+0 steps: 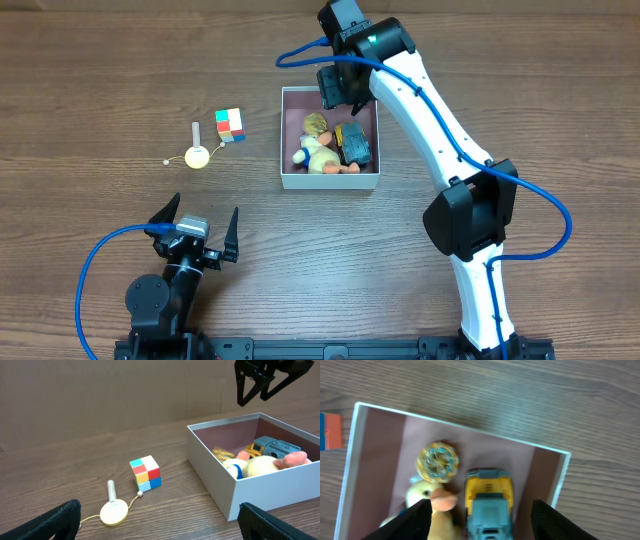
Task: Pack container
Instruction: 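Carry the gear disc with the right gripper and release it into the box, then retract the right arm away from the box to the right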
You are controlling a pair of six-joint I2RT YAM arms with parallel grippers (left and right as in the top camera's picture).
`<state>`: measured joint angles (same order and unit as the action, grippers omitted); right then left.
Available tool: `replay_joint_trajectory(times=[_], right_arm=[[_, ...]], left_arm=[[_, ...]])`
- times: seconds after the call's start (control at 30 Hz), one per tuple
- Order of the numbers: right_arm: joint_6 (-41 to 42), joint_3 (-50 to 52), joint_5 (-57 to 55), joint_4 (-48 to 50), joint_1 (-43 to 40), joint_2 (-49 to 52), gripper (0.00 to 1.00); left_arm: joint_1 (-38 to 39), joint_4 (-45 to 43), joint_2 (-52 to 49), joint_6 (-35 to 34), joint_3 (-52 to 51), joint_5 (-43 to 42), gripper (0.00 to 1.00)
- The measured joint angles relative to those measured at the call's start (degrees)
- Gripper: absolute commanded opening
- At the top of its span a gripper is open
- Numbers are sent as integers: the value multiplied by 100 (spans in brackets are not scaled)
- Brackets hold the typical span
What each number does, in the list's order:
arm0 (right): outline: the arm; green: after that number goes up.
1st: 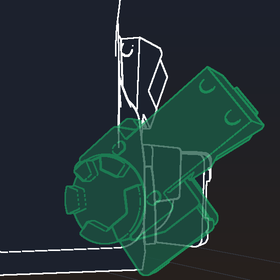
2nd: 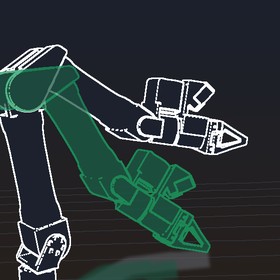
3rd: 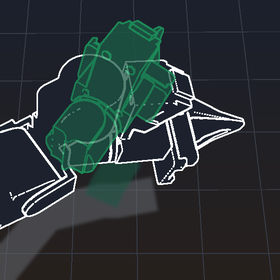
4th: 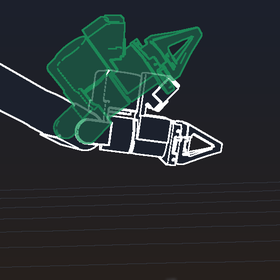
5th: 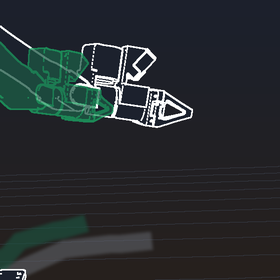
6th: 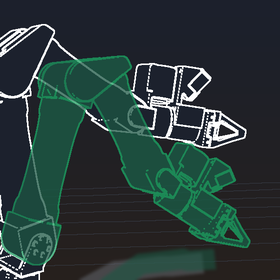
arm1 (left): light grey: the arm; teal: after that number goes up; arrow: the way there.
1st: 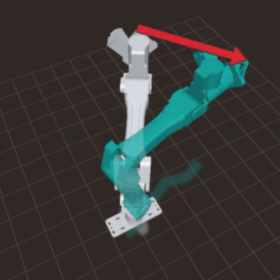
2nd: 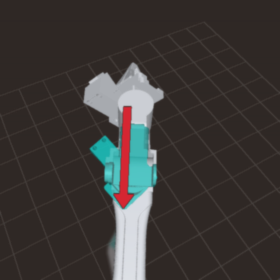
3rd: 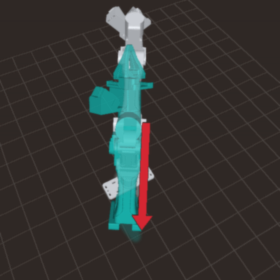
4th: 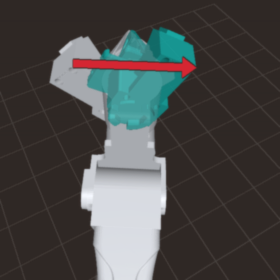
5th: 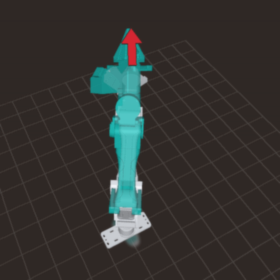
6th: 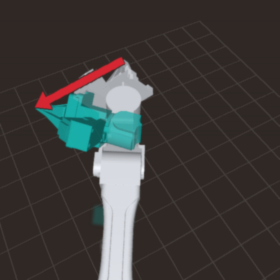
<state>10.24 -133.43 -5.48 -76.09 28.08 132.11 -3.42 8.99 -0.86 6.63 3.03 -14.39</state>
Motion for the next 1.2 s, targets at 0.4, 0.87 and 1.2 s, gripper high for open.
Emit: replay_joint_trajectory(times=[0.4, 0.87, 1.2], right_arm=[[389, -111, -675, -763, -874, 0, 95], [706, -227, -380, -1805, -3475, 0, 100], [428, -227, 199, -2057, -3895, 0, 100]], left_arm=[[0, 0, 0, 0, 0, 0, 100], [0, 0, 0, 0, 0, 0, 100], [0, 2, 0, 0, 0, 0, 100]])
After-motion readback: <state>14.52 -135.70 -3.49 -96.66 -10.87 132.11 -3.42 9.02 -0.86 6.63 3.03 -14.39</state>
